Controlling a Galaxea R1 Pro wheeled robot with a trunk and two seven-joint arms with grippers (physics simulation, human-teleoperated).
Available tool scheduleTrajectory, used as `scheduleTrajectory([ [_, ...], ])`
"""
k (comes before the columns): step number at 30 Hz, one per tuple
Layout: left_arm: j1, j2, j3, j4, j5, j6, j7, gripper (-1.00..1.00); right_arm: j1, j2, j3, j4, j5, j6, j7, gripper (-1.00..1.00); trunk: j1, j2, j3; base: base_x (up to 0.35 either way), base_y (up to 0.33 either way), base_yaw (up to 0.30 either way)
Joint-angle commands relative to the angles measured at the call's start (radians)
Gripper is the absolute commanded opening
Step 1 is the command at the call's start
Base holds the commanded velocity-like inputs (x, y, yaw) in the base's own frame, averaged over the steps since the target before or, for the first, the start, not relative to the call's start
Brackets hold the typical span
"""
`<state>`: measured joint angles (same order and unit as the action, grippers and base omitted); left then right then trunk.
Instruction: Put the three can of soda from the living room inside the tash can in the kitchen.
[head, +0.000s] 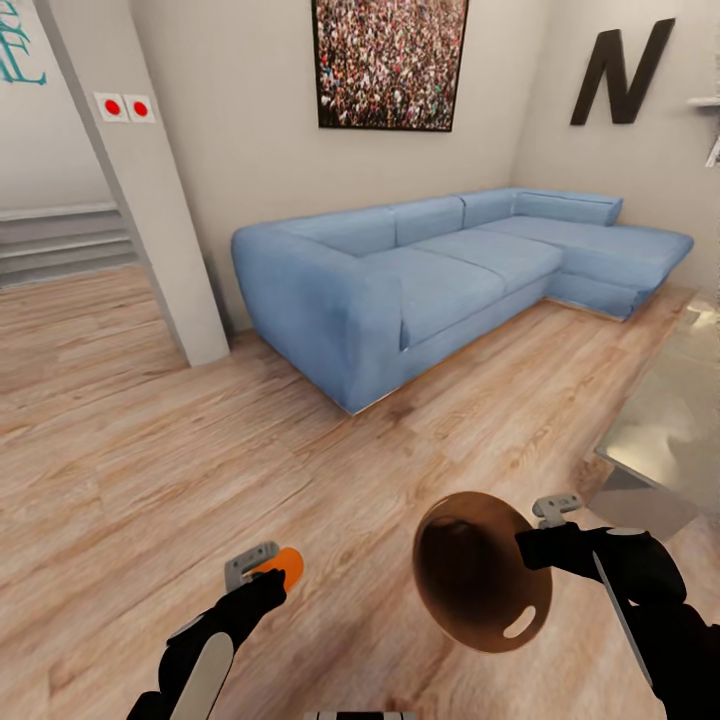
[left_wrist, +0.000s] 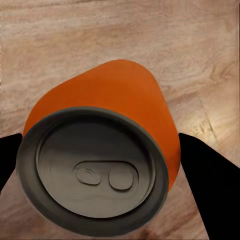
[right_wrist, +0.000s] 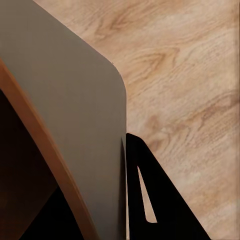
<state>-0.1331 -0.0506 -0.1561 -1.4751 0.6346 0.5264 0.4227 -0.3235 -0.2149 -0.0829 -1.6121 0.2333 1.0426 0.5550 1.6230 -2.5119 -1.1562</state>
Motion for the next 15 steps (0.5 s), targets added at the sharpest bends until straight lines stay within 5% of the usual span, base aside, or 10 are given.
scheduleTrajectory([
  [1, 0.0, 0.0, 0.001, 0.001, 0.0, -0.004, 0.001, -1.0, 0.0, 0.0, 0.0, 0.0, -0.02, 0.005, 0.006, -1.0, 0.0, 0.0, 0.004, 0.0, 0.0, 0.0],
  [15, -0.001, 0.0, 0.008, 0.04, 0.0, -0.029, 0.01, -1.0, 0.001, -0.006, -0.002, 0.0, -0.02, 0.005, 0.009, -1.0, -0.007, 0.004, 0.058, 0.0, 0.0, 0.0],
])
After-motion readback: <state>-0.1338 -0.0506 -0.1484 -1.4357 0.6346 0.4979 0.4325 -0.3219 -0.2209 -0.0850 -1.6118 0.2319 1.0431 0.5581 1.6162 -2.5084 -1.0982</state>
